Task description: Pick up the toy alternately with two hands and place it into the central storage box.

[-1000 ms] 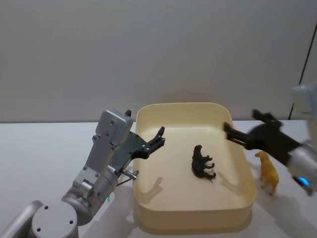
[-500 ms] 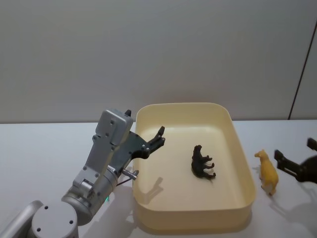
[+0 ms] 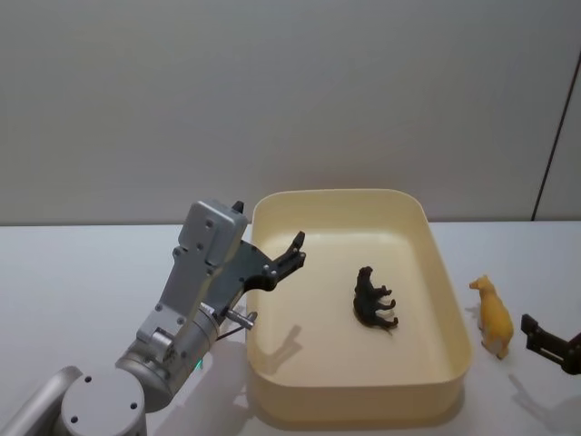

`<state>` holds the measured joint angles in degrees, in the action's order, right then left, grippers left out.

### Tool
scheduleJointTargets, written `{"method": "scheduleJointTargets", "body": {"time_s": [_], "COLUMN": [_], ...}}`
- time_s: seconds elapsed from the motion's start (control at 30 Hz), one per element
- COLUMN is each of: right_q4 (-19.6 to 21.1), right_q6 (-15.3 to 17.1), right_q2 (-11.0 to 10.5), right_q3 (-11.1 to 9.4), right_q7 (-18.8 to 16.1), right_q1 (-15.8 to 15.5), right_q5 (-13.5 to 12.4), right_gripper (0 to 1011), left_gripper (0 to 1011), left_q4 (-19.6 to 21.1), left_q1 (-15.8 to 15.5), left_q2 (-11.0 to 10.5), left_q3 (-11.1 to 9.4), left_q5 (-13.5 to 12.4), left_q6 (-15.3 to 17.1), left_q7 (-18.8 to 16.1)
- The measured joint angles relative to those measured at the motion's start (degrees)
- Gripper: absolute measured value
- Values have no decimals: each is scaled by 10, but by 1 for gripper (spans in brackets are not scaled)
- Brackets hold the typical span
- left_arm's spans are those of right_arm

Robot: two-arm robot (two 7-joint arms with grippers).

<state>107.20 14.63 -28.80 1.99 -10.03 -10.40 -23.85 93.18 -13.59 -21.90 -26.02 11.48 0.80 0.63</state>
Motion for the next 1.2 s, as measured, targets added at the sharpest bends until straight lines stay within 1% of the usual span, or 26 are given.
{"method": "scheduleJointTargets", "body": {"time_s": [0.2, 0.5, 0.87, 1.2], "right_q4": [-12, -48, -106, -146], "right_q6": [6, 12, 19, 23], "right_q2": [6, 28, 63, 85], "right_q3": [5, 21, 48, 66], "right_q7": [2, -1, -18, -24], "right_q1": [3, 33, 84, 116], "right_q5": [1, 15, 42, 74], "right_gripper": [1001, 1001, 1001, 1001], "left_gripper": [1001, 1001, 1001, 1001], "left_q4": [0, 0, 0, 0], "left_q1": [0, 0, 0, 0], "left_q2": [0, 0, 0, 0], "left_q3": [0, 0, 0, 0], "left_q5": [0, 0, 0, 0], "left_q6": [0, 0, 0, 0], "left_q7": [0, 0, 0, 0]}}
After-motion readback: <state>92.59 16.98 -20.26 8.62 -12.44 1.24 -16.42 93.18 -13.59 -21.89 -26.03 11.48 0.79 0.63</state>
